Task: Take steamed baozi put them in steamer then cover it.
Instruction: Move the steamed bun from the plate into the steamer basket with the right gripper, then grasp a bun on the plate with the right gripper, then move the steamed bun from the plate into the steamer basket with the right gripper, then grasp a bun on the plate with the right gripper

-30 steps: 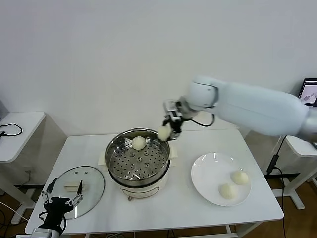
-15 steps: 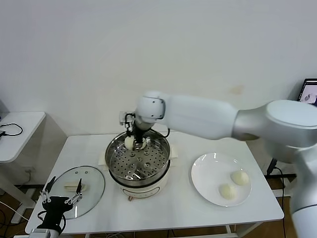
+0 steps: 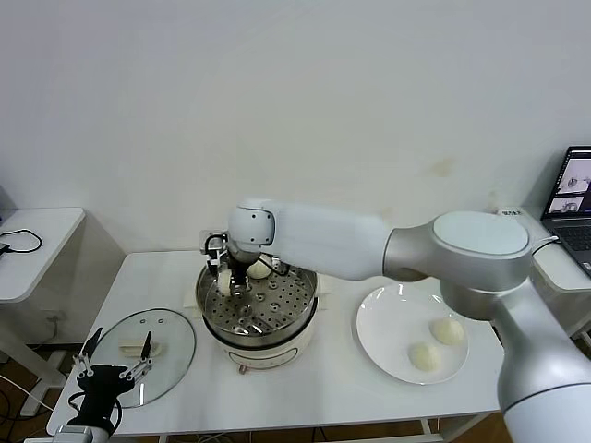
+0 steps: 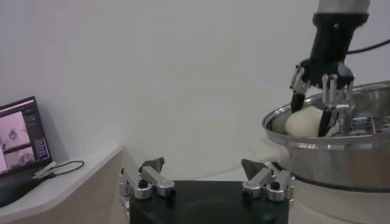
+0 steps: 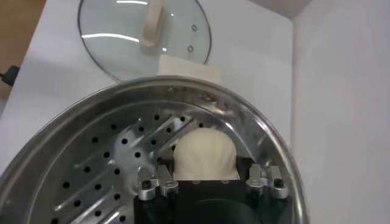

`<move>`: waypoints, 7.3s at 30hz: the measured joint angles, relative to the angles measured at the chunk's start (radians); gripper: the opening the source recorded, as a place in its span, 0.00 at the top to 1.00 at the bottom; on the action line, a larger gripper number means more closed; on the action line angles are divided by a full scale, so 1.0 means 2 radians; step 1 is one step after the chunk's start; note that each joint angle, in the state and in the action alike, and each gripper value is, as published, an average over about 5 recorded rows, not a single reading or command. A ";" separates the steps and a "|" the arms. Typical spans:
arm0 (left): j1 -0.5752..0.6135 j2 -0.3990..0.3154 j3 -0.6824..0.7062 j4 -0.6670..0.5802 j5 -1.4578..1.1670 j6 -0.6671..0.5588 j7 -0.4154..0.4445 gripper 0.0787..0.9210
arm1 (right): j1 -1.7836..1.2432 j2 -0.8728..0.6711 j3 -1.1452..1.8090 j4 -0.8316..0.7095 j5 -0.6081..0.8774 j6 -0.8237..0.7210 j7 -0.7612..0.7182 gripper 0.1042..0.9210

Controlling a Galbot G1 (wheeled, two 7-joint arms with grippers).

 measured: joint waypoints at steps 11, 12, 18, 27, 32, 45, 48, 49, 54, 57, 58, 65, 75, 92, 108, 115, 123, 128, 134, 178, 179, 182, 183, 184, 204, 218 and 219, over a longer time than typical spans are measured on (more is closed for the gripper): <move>0.003 -0.001 -0.001 -0.002 0.000 0.000 0.001 0.12 | 0.007 0.000 0.000 0.004 -0.006 0.004 -0.022 0.13; 0.004 0.000 -0.002 -0.002 0.000 0.000 0.001 0.12 | 0.010 -0.002 -0.001 0.007 -0.007 0.005 -0.025 0.13; 0.003 0.001 -0.001 -0.001 -0.001 0.000 0.001 0.12 | 0.037 -0.028 -0.006 0.030 -0.018 0.017 -0.052 0.12; -0.004 0.004 0.004 0.000 -0.001 0.000 0.002 0.12 | 0.101 -0.117 -0.020 0.099 -0.042 0.068 -0.117 0.12; -0.007 0.002 0.009 0.003 0.000 0.001 0.002 0.12 | 0.126 -0.191 -0.030 0.152 -0.060 0.096 -0.147 0.12; -0.004 -0.001 0.017 -0.007 0.009 0.007 0.000 0.12 | 0.099 -0.395 -0.035 0.269 -0.146 0.148 -0.171 0.12; -0.002 -0.005 0.020 -0.008 0.013 0.007 -0.001 0.12 | 0.069 -0.432 -0.022 0.284 -0.171 0.156 -0.170 0.12; 0.000 -0.006 0.020 -0.008 0.013 0.007 -0.001 0.12 | 0.058 -0.444 -0.016 0.289 -0.180 0.159 -0.170 0.12; 0.005 -0.011 0.021 -0.008 0.018 0.006 -0.003 0.12 | -0.008 -0.491 0.024 0.304 -0.221 0.169 -0.165 0.12; 0.005 -0.012 0.023 -0.007 0.021 0.006 -0.003 0.12 | -0.048 -0.509 0.049 0.307 -0.243 0.174 -0.163 0.12; 0.005 -0.013 0.023 -0.007 0.023 0.006 -0.003 0.12 | -0.061 -0.514 0.058 0.307 -0.250 0.176 -0.162 0.12; 0.007 -0.016 0.026 -0.006 0.029 0.006 -0.003 0.12 | -0.146 -0.529 0.114 0.296 -0.292 0.186 -0.158 0.12; 0.003 -0.015 0.027 -0.003 0.031 0.008 -0.003 0.12 | -0.231 -0.529 0.171 0.266 -0.329 0.190 -0.154 0.12; 0.002 -0.015 0.024 -0.001 0.030 0.009 -0.002 0.12 | -0.283 -0.502 0.206 0.224 -0.350 0.189 -0.150 0.24; 0.004 -0.016 0.023 -0.003 0.030 0.009 -0.003 0.12 | -0.269 -0.501 0.208 0.214 -0.343 0.194 -0.167 0.36; 0.002 -0.014 0.023 -0.002 0.029 0.008 -0.002 0.12 | -0.219 -0.501 0.201 0.214 -0.323 0.193 -0.186 0.35; -0.001 -0.010 0.022 -0.002 0.024 0.007 -0.002 0.12 | -0.134 -0.483 0.179 0.206 -0.290 0.189 -0.201 0.35; -0.001 -0.008 0.020 -0.002 0.021 0.006 -0.001 0.12 | -0.073 -0.455 0.152 0.197 -0.265 0.187 -0.205 0.35; 0.000 -0.007 0.016 -0.002 0.016 0.006 -0.001 0.12 | -0.002 -0.405 0.119 0.182 -0.235 0.185 -0.203 0.34; 0.008 -0.013 -0.014 -0.004 -0.011 0.003 -0.002 0.12 | 0.030 -0.095 -0.025 0.107 -0.240 0.399 -0.137 0.33; 0.008 -0.013 -0.014 -0.004 -0.011 0.003 -0.002 0.12 | 0.030 -0.094 -0.025 0.107 -0.241 0.402 -0.138 0.33; 0.007 -0.012 -0.014 -0.002 -0.011 0.003 -0.002 0.12 | 0.027 -0.092 -0.027 0.107 -0.244 0.409 -0.140 0.33; 0.007 -0.013 -0.014 -0.001 -0.011 0.003 -0.002 0.12 | 0.027 -0.091 -0.027 0.107 -0.245 0.411 -0.140 0.32; 0.006 -0.013 -0.014 -0.001 -0.011 0.003 -0.002 0.12 | 0.026 -0.091 -0.028 0.107 -0.247 0.413 -0.140 0.32; 0.003 -0.011 -0.014 0.003 -0.011 0.002 -0.002 0.12 | 0.031 -0.089 -0.029 0.113 -0.242 0.426 -0.135 0.13; 0.000 -0.004 -0.014 0.003 -0.011 0.003 -0.002 0.12 | 0.072 -0.144 -0.003 0.143 -0.232 0.400 -0.149 0.12; 0.000 -0.004 -0.014 0.003 -0.011 0.003 -0.002 0.12 | 0.076 -0.151 -0.001 0.146 -0.231 0.394 -0.151 0.12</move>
